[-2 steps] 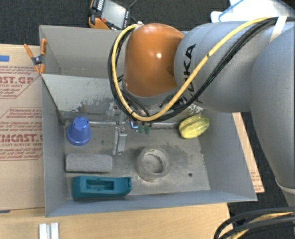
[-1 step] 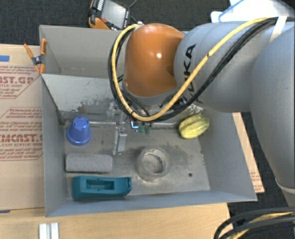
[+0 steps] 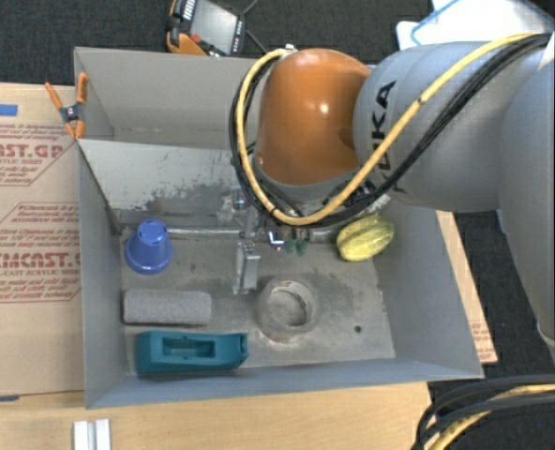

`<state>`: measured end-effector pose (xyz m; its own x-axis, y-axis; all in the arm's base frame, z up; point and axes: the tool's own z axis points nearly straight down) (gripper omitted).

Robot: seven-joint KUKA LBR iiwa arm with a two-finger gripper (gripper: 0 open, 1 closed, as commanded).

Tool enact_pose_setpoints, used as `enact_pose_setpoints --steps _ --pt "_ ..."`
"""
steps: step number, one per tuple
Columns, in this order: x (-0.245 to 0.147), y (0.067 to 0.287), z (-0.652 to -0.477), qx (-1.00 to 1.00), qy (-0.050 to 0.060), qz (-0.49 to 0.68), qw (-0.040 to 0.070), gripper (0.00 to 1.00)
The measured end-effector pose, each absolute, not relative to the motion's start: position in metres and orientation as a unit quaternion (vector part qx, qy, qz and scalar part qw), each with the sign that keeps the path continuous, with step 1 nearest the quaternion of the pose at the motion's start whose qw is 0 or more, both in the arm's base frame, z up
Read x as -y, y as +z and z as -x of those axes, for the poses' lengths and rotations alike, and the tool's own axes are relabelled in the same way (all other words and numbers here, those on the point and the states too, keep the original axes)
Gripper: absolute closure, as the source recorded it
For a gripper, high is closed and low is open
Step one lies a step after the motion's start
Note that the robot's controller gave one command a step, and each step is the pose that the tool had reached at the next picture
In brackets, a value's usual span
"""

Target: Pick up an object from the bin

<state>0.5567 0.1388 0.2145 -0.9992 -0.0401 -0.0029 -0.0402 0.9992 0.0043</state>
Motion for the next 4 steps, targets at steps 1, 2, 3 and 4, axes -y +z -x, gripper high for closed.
enact_pose_setpoints --steps 1,2,3,4 --pt "-0.126 0.111 -0.569 -0.998 0.002 0.056 0.001 0.0" --pt "-0.122 0.116 -0.558 -0.999 0.002 0.045 0.001 0.0" --pt "-0.205 0.104 -0.511 -0.998 0.004 0.061 0.0 0.0" --pt "-0.108 0.074 -0.517 -1.0 0.007 0.03 0.006 0.0"
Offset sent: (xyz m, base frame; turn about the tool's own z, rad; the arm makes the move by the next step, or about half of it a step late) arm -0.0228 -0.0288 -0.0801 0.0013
